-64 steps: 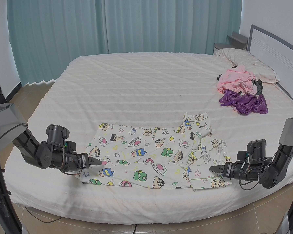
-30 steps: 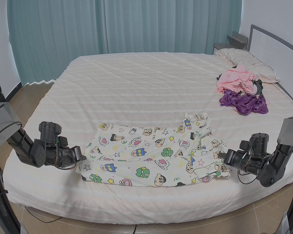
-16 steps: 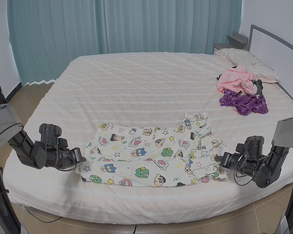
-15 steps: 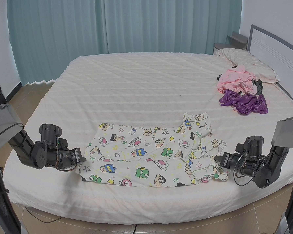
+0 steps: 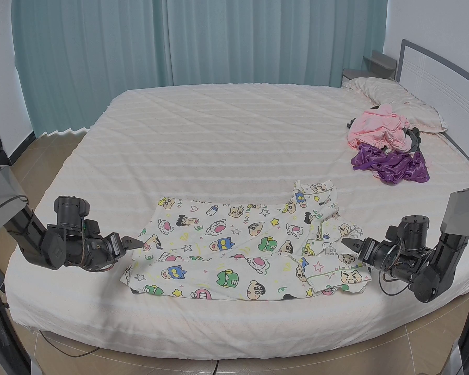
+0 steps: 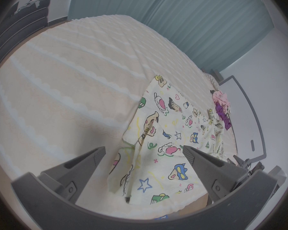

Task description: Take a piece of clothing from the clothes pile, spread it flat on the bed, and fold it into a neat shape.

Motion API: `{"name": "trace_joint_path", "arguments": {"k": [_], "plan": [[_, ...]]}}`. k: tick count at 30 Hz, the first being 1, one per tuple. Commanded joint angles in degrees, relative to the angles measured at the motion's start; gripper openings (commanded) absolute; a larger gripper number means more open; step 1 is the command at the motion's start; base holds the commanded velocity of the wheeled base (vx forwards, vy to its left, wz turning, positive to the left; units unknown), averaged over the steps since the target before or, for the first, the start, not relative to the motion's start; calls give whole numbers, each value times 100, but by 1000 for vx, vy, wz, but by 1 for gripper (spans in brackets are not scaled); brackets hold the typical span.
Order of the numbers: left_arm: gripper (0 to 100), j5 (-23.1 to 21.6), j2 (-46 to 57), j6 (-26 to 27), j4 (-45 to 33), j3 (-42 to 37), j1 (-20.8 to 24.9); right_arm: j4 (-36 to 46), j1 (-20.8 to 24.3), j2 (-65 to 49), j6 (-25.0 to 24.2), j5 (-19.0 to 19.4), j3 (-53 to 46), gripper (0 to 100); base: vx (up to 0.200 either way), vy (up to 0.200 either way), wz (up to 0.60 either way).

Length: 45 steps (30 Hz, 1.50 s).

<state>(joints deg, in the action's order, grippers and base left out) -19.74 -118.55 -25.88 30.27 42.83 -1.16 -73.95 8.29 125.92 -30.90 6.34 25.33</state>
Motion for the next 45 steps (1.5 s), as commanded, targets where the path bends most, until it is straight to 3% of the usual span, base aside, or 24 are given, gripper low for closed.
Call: {"name": "trace_joint_path", "arguments": {"k": [1,6,8,9,11,25,33,45], "plan": [[100,-118,553,-57,5,-319,-306,-6,-126,-401,-109,-177,-371,100,0,0,0],[100,-294,781,-251,155,-732,-464,-76,-108,-472,-865,-335,-670,100,0,0,0],[100,-303,790,-268,172,-749,-464,-76,-108,-480,-891,-344,-670,100,100,0,0],[100,-338,834,-479,436,-846,-508,-102,-143,-533,-1251,-458,-723,100,200,0,0],[100,-338,843,-602,541,-855,-535,-111,-196,-542,-1339,-467,-784,100,200,0,0],[100,-399,772,-664,559,-908,-658,-102,-126,-964,-1339,-528,-1057,100,200,0,0],[100,-1085,702,-629,831,-1092,-710,-102,-126,-902,-1331,-528,-1083,100,0,0,0],[100,-1146,517,-638,1113,-1215,-798,-76,-117,-902,-1322,-520,-1074,100,0,33,0]]}}
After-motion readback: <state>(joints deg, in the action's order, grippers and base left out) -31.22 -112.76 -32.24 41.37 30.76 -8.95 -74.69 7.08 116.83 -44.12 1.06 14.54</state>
